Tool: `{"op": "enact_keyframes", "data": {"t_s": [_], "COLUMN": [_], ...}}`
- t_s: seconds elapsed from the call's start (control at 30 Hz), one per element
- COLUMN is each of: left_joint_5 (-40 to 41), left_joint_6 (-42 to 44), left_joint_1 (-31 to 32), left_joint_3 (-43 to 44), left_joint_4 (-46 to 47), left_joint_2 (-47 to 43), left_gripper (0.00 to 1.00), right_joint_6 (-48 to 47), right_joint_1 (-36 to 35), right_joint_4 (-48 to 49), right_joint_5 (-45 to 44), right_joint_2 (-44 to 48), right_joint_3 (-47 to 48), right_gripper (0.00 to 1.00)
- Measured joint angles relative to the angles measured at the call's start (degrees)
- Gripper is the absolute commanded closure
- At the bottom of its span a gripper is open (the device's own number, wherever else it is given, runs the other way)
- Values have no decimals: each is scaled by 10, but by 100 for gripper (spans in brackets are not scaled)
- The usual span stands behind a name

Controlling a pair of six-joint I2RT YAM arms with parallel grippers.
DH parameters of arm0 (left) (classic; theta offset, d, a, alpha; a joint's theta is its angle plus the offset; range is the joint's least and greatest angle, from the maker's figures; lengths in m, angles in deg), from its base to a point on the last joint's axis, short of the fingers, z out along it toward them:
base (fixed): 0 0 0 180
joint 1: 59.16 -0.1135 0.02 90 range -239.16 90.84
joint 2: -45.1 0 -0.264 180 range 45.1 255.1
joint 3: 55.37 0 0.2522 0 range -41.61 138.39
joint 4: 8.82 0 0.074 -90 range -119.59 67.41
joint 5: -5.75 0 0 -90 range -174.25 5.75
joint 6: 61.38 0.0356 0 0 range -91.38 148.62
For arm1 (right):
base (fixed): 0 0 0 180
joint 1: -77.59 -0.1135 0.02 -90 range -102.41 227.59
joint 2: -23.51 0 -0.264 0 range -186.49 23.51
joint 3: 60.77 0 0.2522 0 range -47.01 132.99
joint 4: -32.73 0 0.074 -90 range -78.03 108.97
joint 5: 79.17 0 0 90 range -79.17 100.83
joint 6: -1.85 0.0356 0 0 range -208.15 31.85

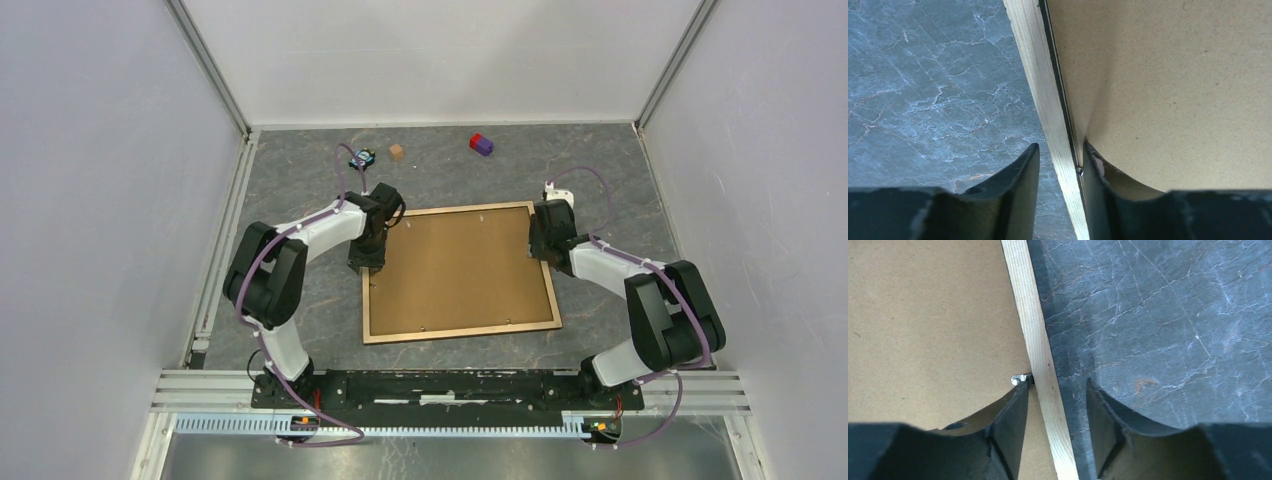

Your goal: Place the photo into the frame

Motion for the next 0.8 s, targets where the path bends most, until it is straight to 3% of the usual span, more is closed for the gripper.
{"op": "enact_keyframes", "data": {"t_s": [0.1,0.27,0.4,0.53,0.63,0.8], "left_joint_5": [0,-10,-73,-151,-190,-226], "left_joint_6": [8,23,23,23,23,23], "left_joint_1": [0,0,1,24,47,69], "left_joint_3": [0,0,14,81,140,175], "left_joint_4": [1,5,5,24,53,96], "left_joint_2": [-15,-91,-159,-207,-219,-230], "left_gripper": [35,25,16,16,16,18], "right_joint_6": [-2,1,9,20,29,84], "right_joint_1": [3,3,3,5,5,6], "right_joint_4": [1,16,23,21,16,9], "right_joint_5": [6,24,45,46,42,37], "right_joint_2": [2,25,64,85,87,87], "right_joint_3": [-2,-30,-67,-84,-85,-85], "right_gripper": [48,60,74,86,100,100]}}
